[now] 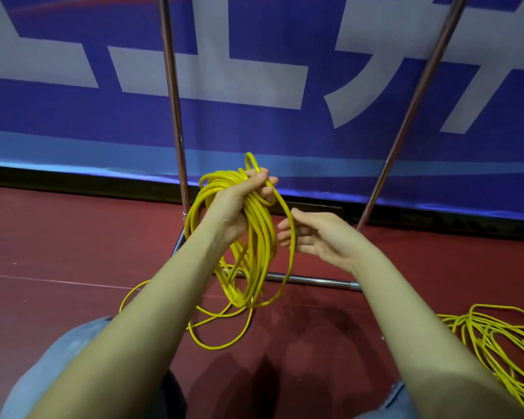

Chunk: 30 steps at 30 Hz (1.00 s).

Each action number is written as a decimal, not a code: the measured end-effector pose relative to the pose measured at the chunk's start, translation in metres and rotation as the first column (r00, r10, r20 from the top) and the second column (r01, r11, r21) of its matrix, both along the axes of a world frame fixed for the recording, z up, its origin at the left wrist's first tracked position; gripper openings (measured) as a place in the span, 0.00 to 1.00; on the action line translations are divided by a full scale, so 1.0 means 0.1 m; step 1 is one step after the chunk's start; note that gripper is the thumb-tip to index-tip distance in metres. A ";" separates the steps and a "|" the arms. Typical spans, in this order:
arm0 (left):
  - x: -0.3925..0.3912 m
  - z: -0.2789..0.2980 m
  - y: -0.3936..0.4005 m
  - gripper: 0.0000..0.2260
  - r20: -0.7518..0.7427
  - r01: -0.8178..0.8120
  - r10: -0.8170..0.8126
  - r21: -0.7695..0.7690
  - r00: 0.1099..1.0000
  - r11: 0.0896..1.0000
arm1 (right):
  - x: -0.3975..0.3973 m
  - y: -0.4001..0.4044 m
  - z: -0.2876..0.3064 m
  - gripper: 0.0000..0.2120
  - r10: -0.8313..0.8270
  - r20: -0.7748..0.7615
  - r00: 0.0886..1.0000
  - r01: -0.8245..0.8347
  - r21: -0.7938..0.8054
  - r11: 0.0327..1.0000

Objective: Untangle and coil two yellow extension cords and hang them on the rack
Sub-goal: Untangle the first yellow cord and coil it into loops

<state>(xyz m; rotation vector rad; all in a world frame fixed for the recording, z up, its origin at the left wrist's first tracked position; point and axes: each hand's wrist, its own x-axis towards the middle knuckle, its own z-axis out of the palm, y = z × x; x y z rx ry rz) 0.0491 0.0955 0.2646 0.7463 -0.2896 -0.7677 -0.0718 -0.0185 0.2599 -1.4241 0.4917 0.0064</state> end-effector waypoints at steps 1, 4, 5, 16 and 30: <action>0.01 0.01 0.01 0.05 -0.019 -0.031 0.031 0.003 0.999 1.000 | 0.00 0.02 0.00 0.13 0.034 0.020 0.999 -0.034 -0.021 0.999; 0.02 0.02 0.04 0.04 0.002 -0.056 0.056 0.034 0.998 0.998 | -0.01 0.04 0.01 0.06 0.061 0.085 0.995 -0.053 -0.088 0.995; 0.03 0.03 0.05 0.04 0.030 -0.056 0.054 0.057 0.998 0.997 | -0.01 0.04 0.02 0.05 0.053 0.102 0.993 -0.044 -0.087 0.995; -0.06 -0.04 0.22 0.07 0.458 0.221 -0.501 0.536 0.735 0.815 | -0.03 -0.07 0.38 0.07 -0.432 0.340 0.836 0.272 0.427 0.862; -0.30 -0.07 0.06 0.04 0.348 0.340 -0.451 0.337 0.822 0.878 | -0.08 -0.23 0.28 0.09 -0.452 0.312 0.836 0.302 0.426 0.853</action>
